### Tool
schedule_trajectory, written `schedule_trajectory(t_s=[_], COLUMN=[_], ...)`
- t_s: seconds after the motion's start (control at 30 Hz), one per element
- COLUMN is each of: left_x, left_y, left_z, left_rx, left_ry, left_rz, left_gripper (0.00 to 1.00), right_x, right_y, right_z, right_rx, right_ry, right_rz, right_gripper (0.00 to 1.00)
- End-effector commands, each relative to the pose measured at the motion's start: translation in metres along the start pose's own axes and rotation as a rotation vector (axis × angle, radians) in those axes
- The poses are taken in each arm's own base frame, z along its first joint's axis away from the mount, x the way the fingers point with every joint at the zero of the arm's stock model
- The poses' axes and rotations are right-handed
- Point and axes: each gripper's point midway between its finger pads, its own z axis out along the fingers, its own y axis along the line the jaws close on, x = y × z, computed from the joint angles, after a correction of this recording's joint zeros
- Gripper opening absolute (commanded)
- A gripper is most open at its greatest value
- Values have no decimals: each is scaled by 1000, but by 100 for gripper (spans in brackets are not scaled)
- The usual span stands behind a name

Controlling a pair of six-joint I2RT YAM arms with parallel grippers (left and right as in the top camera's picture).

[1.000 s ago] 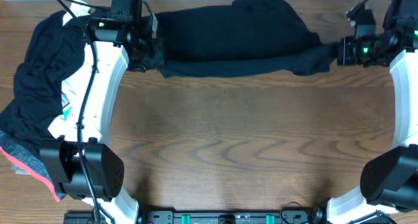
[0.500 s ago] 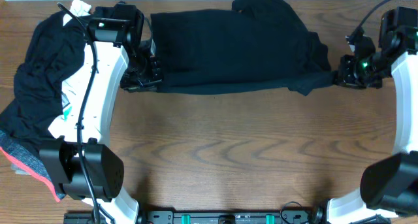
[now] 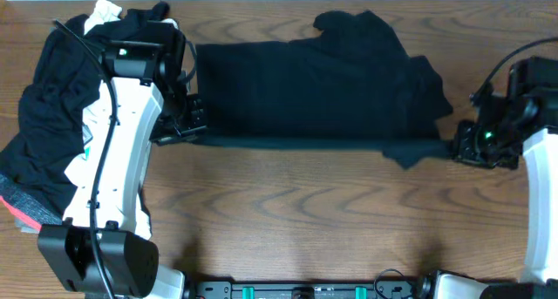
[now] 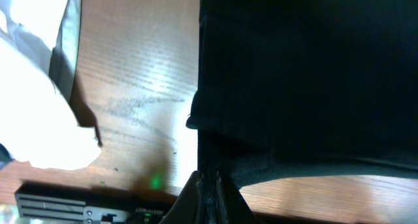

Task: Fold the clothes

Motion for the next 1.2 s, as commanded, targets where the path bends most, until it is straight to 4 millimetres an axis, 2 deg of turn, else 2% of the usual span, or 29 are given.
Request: schedule_trajectory(t_s=[0.0,0.1,0.2,0.33,0.5,0.67,0.77,1.17], left_x=[8,14,17,12,-16,-61,-80,-98], left_y=[11,14,16,16,8,-7,-14,-13], left_z=[16,34,52,75,94,90,85,83], left_rx=[-52,-63,-66,-58,-11,53,86,65], left_ry=[40,70,86,61,-57,-245,-326,-396], left_rz=[-34,-45,-55,-71,-72,-63,-58,-44], left_gripper=[6,6,6,6,6,6,6,6], right_x=[10,14,8,-14,-50,-82,-92,-116], right_y=[-7,-8,-6,4,20,32,39,49], right_z=[12,20,26,38,47,55,65,107], right_rx=[22,23,8,-65,-158,-173,-181,-193], right_ry=[33,53,29,-62,-216,-358,-386,-380], right_rz=[52,54,50,35,-9,-77,-105,-137], right_gripper=[1,1,1,1,1,1,1,1])
